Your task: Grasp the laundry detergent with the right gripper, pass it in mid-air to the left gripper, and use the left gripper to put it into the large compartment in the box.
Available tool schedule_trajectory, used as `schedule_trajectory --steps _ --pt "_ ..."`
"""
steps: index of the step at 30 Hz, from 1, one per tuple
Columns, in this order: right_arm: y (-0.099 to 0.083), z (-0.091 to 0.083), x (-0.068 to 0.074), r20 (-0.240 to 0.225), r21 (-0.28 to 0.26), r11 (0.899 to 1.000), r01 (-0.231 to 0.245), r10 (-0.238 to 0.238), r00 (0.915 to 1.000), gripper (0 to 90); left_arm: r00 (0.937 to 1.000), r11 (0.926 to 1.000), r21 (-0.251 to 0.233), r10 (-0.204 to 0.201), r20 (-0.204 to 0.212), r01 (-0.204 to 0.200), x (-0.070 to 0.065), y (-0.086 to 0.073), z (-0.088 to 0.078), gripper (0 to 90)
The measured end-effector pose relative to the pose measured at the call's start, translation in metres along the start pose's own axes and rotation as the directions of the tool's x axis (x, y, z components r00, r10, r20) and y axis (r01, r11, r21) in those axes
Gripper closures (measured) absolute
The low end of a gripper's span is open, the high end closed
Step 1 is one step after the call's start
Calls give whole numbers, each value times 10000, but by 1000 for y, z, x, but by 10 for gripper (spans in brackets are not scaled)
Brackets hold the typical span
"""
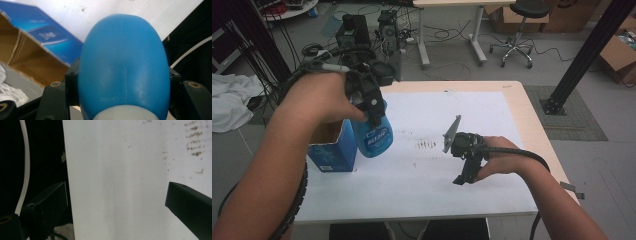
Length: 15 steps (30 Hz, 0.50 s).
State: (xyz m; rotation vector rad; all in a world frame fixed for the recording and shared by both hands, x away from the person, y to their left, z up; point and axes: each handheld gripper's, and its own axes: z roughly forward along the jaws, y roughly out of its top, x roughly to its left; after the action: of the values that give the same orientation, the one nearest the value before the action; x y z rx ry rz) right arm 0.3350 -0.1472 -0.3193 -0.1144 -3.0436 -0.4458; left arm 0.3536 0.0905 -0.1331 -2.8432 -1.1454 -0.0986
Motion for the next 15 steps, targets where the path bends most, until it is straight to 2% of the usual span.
schedule_trajectory --steps 1,3,7,8,9,12,13,14,15 --pt "-1 -2 -1 -18 196 9998 32 -32 10000 41 9999 9999 7 -124 -9 124 3 -2 -3 385" --pt "-2 -5 -3 7 444 9990 24 -24 10000 42 9974 9973 -127 -718 26 718 10 -8 -13 385" --pt "-4 -11 -5 66 814 9967 60 -66 10000 42 9873 9871 -225 -1583 155 1586 25 -18 -28 385" --pt "-4 -12 -6 79 889 9960 77 -84 9999 42 9837 9836 -218 -1789 175 1793 29 -21 -31 385" --pt "-5 -13 -7 94 937 9956 68 -77 9999 42 9762 9756 -346 -2163 156 2167 33 -23 -36 385" --pt "-9 -17 -9 168 1023 9948 19 -36 9999 39 9661 9658 -223 -2583 -5 2582 42 -29 -45 385" --pt "-10 -17 -10 140 1030 9947 -32 17 9999 39 9571 9569 -212 -2897 8 2896 47 -31 -48 386" --pt "-12 -18 -11 138 1008 9949 -28 14 9999 39 9552 9550 -192 -2959 17 2958 49 -32 -49 386" --pt "-12 -18 -11 154 1050 9945 -41 25 9999 39 9479 9478 -149 -3184 84 3185 53 -34 -52 386"
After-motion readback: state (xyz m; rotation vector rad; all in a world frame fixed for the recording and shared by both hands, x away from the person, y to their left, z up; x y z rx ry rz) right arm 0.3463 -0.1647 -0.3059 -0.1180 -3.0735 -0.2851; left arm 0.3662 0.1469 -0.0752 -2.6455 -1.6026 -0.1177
